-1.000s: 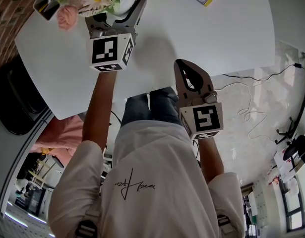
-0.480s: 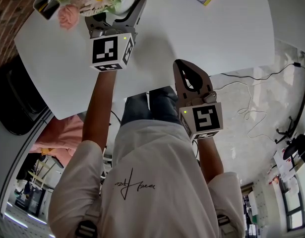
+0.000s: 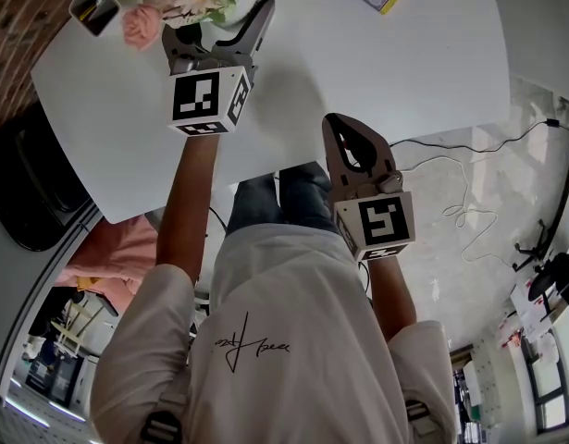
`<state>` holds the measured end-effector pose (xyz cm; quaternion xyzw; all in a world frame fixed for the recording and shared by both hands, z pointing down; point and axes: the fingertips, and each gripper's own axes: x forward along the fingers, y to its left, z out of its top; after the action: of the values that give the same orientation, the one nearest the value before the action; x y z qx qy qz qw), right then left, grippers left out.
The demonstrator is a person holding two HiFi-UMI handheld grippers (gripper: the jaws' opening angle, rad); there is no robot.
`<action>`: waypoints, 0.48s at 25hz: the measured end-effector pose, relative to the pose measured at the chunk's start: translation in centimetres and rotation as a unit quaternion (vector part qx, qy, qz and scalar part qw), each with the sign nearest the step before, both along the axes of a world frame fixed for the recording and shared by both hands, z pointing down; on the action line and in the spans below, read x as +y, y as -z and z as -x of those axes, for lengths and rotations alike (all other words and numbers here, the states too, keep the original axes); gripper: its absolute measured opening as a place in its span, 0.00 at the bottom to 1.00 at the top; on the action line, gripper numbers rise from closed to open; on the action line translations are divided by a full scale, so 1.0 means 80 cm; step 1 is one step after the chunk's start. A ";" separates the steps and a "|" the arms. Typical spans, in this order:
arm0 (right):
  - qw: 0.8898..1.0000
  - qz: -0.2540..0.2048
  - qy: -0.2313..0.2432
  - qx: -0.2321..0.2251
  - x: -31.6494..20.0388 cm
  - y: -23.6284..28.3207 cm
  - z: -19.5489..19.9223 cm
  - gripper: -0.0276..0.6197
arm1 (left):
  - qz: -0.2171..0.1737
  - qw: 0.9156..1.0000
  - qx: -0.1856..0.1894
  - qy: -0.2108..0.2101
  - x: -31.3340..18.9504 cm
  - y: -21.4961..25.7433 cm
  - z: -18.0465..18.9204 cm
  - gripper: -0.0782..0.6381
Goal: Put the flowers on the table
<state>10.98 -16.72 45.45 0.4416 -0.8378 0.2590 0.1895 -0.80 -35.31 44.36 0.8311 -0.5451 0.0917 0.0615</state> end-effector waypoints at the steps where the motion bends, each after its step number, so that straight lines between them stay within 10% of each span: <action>1: 1.000 -0.001 0.001 0.000 0.000 0.001 0.001 0.08 | 0.000 1.000 0.000 -0.001 0.001 0.001 0.000 0.70; 12: 1.000 -0.008 0.006 0.001 0.008 0.010 0.011 0.08 | 0.001 1.000 0.000 -0.008 0.017 0.009 0.002 0.70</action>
<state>10.08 -16.12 44.67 0.4381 -0.8423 0.2511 0.1886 -0.98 -33.92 43.65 0.8355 -0.5381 0.0930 0.0615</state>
